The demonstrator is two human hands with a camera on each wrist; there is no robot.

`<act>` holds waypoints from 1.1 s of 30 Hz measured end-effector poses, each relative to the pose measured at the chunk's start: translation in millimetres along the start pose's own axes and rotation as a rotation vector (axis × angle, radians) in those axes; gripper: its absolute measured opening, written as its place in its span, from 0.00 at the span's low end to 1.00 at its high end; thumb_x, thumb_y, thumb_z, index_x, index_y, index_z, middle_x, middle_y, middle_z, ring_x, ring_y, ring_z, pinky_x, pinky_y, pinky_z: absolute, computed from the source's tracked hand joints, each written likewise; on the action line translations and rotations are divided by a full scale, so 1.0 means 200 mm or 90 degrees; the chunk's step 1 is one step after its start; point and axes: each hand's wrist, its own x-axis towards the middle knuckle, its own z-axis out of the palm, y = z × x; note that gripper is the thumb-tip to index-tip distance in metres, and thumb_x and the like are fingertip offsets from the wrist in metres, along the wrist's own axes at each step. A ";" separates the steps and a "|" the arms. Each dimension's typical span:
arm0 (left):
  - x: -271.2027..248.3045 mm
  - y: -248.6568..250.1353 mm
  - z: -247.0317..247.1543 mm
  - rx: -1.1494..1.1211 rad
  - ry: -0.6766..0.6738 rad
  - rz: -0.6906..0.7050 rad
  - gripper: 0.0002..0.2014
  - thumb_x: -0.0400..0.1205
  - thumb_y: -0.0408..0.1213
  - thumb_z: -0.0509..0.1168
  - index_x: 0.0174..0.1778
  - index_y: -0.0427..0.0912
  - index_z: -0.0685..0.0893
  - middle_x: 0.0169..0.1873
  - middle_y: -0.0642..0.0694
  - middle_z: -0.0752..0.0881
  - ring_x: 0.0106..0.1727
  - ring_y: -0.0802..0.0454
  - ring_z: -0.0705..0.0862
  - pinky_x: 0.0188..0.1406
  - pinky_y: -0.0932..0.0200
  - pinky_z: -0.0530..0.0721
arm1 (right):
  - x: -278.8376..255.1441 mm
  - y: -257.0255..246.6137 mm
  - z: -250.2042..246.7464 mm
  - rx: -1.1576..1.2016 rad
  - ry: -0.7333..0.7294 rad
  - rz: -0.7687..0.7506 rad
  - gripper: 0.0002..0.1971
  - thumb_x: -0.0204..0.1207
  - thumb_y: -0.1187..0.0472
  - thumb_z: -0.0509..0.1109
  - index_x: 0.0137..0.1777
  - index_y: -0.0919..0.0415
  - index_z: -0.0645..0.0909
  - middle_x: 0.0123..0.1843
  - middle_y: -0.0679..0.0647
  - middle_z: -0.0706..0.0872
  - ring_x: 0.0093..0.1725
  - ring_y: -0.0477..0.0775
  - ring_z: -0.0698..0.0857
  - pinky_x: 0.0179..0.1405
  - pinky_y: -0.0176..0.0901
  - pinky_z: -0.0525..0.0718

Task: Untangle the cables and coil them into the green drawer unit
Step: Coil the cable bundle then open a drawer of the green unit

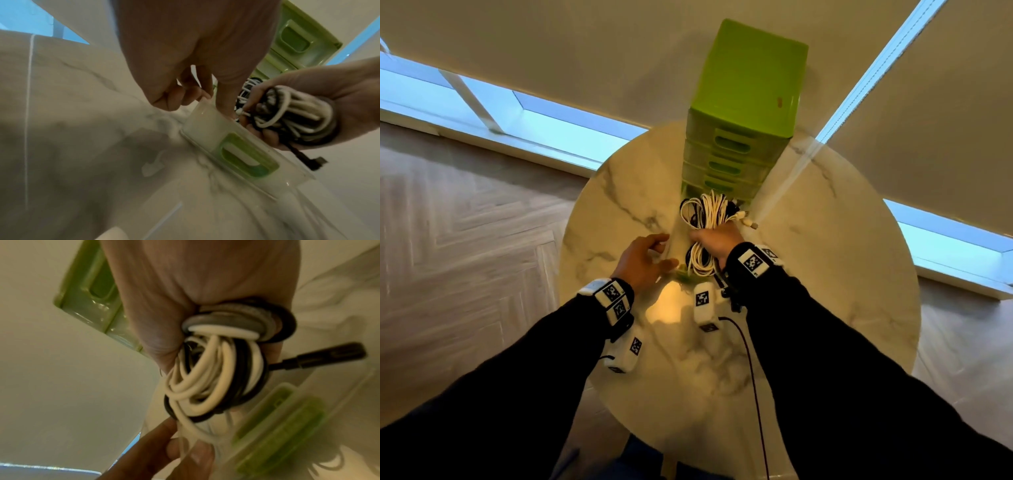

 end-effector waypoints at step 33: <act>0.52 0.37 0.11 0.093 -0.059 0.119 0.20 0.68 0.49 0.85 0.46 0.43 0.88 0.36 0.52 0.87 0.34 0.63 0.81 0.30 0.79 0.76 | 0.08 0.18 0.12 -0.301 0.144 -0.172 0.47 0.78 0.35 0.68 0.78 0.77 0.60 0.71 0.69 0.71 0.69 0.70 0.73 0.69 0.56 0.73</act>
